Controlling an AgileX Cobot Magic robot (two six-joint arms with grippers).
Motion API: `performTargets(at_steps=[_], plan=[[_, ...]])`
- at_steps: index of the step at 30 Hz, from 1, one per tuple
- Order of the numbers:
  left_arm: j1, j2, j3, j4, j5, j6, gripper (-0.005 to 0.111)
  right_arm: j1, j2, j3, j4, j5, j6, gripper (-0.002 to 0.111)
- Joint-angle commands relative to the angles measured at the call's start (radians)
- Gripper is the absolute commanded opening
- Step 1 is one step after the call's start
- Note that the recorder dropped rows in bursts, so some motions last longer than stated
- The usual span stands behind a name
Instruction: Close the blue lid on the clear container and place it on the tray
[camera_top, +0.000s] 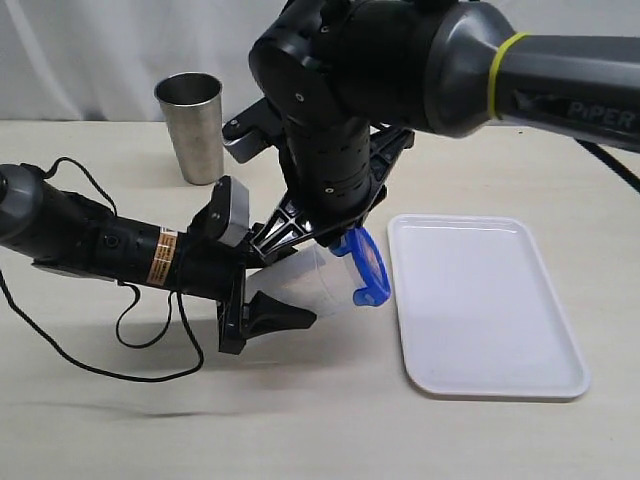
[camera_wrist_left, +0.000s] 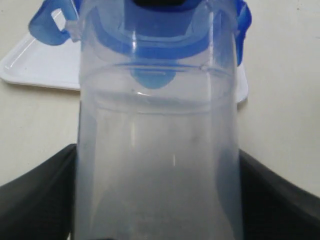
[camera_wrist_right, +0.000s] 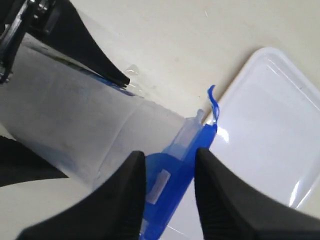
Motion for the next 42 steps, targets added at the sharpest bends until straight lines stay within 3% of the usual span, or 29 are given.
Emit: performTargets(at_steps=[1,8,12,18,22,25,31,36,42], plan=[[-0.001,-0.013,-0.006,-0.054,-0.093,-0.003,0.000,0.011,-0.062,-0.030,0.109,-0.048,-0.014,0.030],[-0.001,-0.013,-0.006,-0.068,-0.107,0.013,0.000,0.011,-0.206,-0.059,0.100,-0.075,-0.047,0.030],[-0.001,-0.013,-0.006,-0.092,-0.177,0.027,0.000,-0.011,-0.296,-0.035,-0.020,-0.051,0.015,0.030],[-0.001,-0.019,-0.006,-0.095,-0.204,0.048,0.000,-0.177,-0.395,0.122,0.042,-0.062,0.031,0.029],[-0.001,-0.030,-0.006,-0.085,-0.204,0.054,0.000,-0.289,-0.409,0.269,0.090,-0.133,0.001,0.015],[-0.001,-0.031,-0.006,-0.085,-0.204,0.059,0.000,-0.354,-0.407,0.374,0.175,-0.243,-0.036,0.004],[-0.001,-0.031,-0.006,-0.087,-0.204,0.079,0.000,-0.387,-0.357,0.474,0.441,-0.402,-0.290,0.004],[-0.001,-0.031,-0.006,-0.087,-0.204,0.079,0.000,-0.384,-0.329,0.474,0.785,-0.434,-0.585,0.004],[-0.001,-0.031,-0.006,-0.087,-0.204,0.078,0.000,-0.384,-0.329,0.472,0.854,-0.428,-0.649,0.004]])
